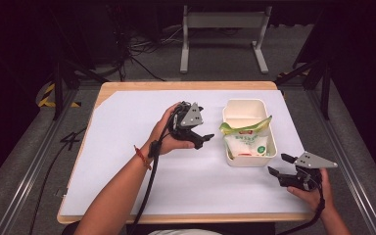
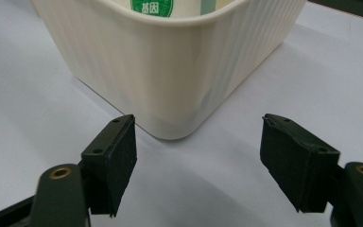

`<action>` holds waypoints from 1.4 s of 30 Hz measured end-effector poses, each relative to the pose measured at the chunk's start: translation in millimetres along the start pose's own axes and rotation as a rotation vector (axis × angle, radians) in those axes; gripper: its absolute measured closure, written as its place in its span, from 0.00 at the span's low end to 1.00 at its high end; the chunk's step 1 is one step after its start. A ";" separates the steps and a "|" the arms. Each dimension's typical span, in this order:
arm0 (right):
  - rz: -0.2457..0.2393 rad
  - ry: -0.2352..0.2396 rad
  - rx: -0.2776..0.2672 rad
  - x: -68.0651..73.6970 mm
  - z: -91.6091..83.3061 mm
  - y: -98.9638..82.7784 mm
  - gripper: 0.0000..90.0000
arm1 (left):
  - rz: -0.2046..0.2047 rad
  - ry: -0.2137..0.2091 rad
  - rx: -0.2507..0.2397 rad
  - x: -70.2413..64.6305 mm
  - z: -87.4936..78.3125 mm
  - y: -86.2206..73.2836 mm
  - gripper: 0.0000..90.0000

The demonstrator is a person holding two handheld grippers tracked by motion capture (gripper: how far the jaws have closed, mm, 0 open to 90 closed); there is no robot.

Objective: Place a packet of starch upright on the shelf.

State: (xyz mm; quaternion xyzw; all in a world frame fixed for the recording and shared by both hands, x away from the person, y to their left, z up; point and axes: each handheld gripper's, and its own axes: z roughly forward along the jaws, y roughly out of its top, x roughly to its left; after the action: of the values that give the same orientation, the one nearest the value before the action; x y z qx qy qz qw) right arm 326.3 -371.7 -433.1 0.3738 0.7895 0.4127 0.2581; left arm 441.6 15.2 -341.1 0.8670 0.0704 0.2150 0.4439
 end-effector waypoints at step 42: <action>-0.010 -0.010 0.019 1.7 0.9 -0.1 0.29 | -0.062 0.101 0.162 -9.5 -59.5 -89.4 0.11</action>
State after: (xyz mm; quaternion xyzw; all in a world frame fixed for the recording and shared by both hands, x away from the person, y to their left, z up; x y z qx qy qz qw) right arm 325.9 -369.9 -433.8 0.3744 0.7939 0.4022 0.2603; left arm 413.4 109.5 -385.0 0.8855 0.1365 0.2383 0.3748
